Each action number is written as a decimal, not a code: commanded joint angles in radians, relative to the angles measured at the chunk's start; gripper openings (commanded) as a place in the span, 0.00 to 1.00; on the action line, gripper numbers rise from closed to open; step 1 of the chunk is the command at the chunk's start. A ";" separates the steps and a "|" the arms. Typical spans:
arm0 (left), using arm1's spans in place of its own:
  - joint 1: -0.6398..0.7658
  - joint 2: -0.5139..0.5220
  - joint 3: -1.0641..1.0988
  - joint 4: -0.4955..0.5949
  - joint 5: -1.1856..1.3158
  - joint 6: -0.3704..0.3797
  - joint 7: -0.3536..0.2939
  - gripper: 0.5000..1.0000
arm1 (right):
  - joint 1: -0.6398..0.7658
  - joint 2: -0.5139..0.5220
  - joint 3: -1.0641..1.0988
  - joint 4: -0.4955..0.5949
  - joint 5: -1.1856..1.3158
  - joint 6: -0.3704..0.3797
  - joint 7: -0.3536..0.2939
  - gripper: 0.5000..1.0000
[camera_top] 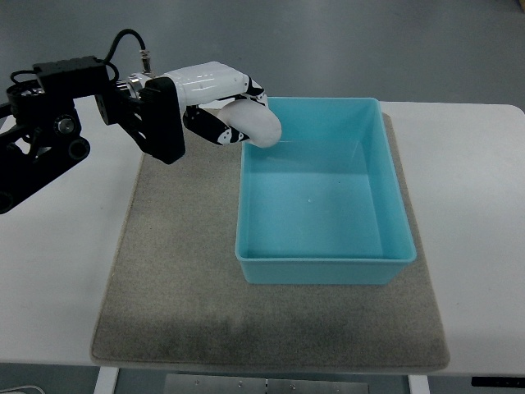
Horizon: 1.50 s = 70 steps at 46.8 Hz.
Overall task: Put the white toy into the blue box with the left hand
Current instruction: 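Lift the toy with the left hand and carry it over the blue box, then lower the toy into the box and open the left hand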
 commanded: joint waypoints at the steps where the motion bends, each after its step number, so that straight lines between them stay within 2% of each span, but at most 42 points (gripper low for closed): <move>1: -0.004 -0.038 0.022 0.008 0.039 0.002 0.003 0.00 | 0.000 0.000 0.000 0.000 0.001 0.000 0.000 0.87; 8: -0.004 -0.093 0.023 0.037 0.052 0.010 0.017 0.00 | 0.000 0.000 0.000 0.000 0.001 0.000 0.000 0.87; 16: -0.004 -0.156 0.043 0.071 0.072 0.086 0.017 0.00 | 0.000 0.000 0.000 0.000 0.001 0.000 0.000 0.87; 24: -0.004 -0.163 0.081 0.075 0.072 0.111 0.018 0.00 | 0.000 0.000 0.000 0.000 0.001 0.000 0.000 0.87; 25: -0.002 -0.165 0.084 0.078 0.072 0.112 0.018 0.03 | 0.000 0.000 0.000 0.000 0.001 0.000 0.000 0.87; 26: 0.001 -0.168 0.086 0.081 0.072 0.117 0.018 0.14 | 0.000 0.000 0.000 0.000 -0.001 0.000 0.000 0.87; 31: 0.007 -0.182 0.101 0.094 0.070 0.155 0.018 0.55 | 0.000 0.000 0.000 0.001 0.001 0.000 0.000 0.87; 34: 0.007 -0.182 0.110 0.097 0.067 0.171 0.020 0.67 | 0.000 0.000 0.000 0.000 0.001 0.000 0.000 0.87; 37: 0.009 -0.182 0.110 0.097 0.055 0.177 0.018 0.88 | 0.000 0.000 0.000 0.000 0.001 0.000 0.000 0.87; 39: 0.010 -0.182 0.109 0.098 0.050 0.177 0.018 0.98 | 0.000 0.000 0.000 0.000 0.001 0.000 0.000 0.87; 48: 0.016 -0.177 0.107 0.097 -0.043 0.201 0.017 0.98 | 0.000 0.000 0.000 0.000 0.001 0.000 0.000 0.87; 55: 0.013 -0.166 0.097 0.100 -0.256 0.221 0.018 0.99 | 0.000 0.000 0.000 0.000 0.001 0.000 0.000 0.87; 70: 0.001 -0.048 0.092 0.149 -0.773 0.203 0.020 0.99 | 0.000 0.000 0.000 0.000 -0.001 0.000 0.000 0.87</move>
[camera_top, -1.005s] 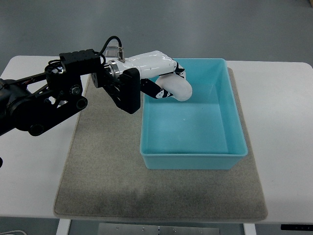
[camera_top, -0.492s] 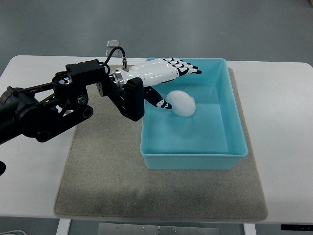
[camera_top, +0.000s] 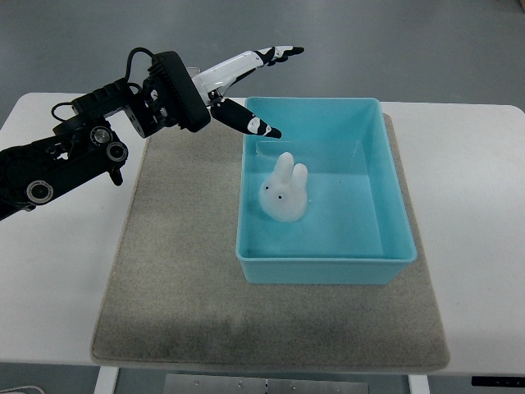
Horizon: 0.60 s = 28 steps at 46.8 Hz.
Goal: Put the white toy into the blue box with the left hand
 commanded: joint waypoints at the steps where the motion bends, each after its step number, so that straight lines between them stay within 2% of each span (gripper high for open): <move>1: -0.002 0.038 0.000 0.016 -0.133 -0.019 0.000 0.99 | 0.000 0.000 0.000 0.000 -0.001 0.000 0.000 0.87; 5: 0.004 0.085 -0.003 0.039 -0.240 -0.062 0.000 1.00 | 0.000 0.000 0.000 0.000 0.000 0.000 0.000 0.87; 15: 0.012 0.168 -0.064 0.113 -0.503 -0.293 0.014 1.00 | 0.000 0.000 0.000 0.000 0.000 0.000 0.000 0.87; 20: 0.012 0.194 -0.067 0.149 -0.653 -0.379 0.067 1.00 | 0.000 0.000 0.000 0.000 0.000 0.000 0.000 0.87; 28: 0.029 0.199 -0.070 0.255 -0.900 -0.479 0.188 1.00 | 0.000 0.000 0.000 0.000 -0.001 0.000 0.000 0.87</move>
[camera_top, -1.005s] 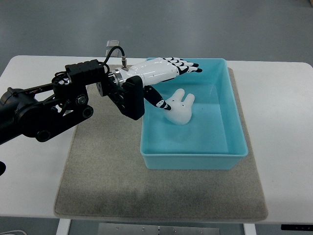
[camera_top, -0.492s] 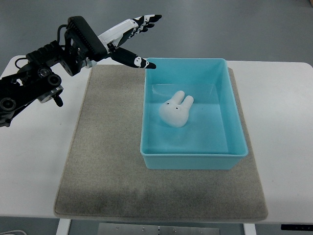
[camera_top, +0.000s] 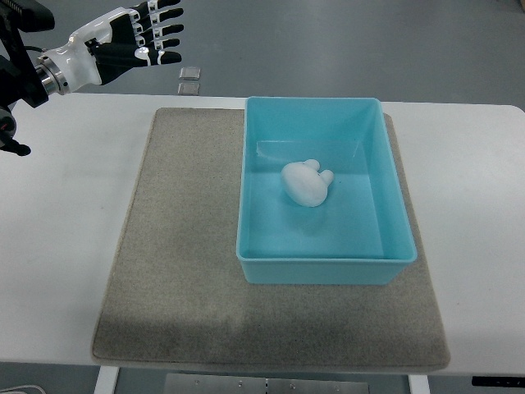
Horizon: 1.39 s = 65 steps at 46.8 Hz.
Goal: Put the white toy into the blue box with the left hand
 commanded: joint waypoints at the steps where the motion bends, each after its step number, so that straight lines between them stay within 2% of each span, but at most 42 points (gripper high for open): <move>1: 0.008 0.000 -0.003 0.057 -0.114 -0.052 0.055 1.00 | 0.000 0.000 0.000 0.000 -0.001 0.000 0.000 0.87; 10: 0.046 0.025 -0.004 0.105 -0.286 -0.169 0.081 0.99 | 0.000 0.000 0.000 0.000 0.000 0.000 0.000 0.87; 19: 0.106 0.036 -0.034 0.146 -0.422 -0.169 0.083 1.00 | 0.000 0.000 0.000 0.000 0.000 0.000 0.000 0.87; 44: 0.197 0.072 -0.047 0.148 -0.422 -0.169 0.083 0.99 | 0.000 0.000 0.000 0.001 0.000 0.000 0.000 0.87; 65: 0.223 0.051 -0.044 0.146 -0.422 -0.169 0.083 0.99 | 0.000 0.000 0.000 0.017 0.000 0.005 0.000 0.87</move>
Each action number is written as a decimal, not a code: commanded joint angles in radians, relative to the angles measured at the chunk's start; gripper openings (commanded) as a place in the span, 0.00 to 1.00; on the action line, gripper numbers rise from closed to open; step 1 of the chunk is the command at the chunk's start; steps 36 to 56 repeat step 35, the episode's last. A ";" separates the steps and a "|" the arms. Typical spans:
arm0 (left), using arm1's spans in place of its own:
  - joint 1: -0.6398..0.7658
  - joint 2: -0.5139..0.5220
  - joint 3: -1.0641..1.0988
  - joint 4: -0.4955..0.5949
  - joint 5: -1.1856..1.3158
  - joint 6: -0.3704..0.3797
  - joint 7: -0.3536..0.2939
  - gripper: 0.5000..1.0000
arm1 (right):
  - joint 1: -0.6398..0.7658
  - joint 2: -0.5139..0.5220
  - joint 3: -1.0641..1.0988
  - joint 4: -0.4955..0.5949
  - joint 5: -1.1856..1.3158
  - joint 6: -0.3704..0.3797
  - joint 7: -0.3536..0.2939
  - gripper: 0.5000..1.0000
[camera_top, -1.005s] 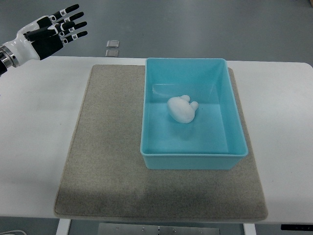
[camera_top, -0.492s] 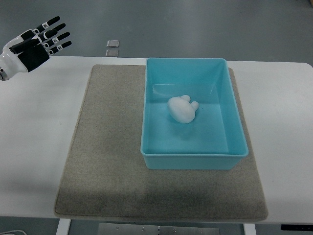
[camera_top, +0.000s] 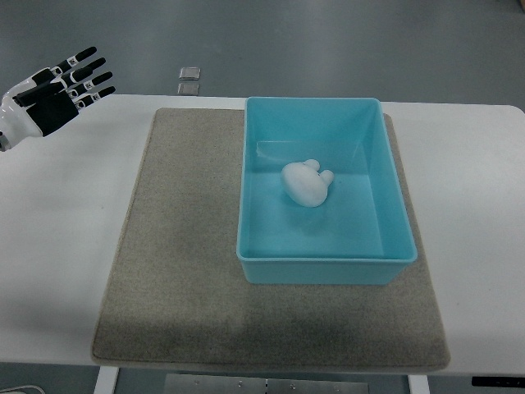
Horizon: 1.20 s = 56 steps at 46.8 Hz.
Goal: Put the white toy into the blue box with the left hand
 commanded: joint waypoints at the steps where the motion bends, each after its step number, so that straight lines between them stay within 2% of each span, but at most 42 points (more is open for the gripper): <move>1: 0.004 -0.009 0.000 -0.003 0.001 0.000 0.000 1.00 | 0.000 0.000 0.000 0.001 0.000 0.000 0.000 0.87; 27: -0.002 -0.084 0.000 -0.004 0.012 0.000 0.000 1.00 | -0.002 0.000 0.000 0.008 -0.006 0.000 0.005 0.87; 56: -0.002 -0.091 0.000 -0.003 0.015 0.000 0.000 0.99 | -0.002 0.000 -0.003 0.008 -0.009 -0.011 0.006 0.87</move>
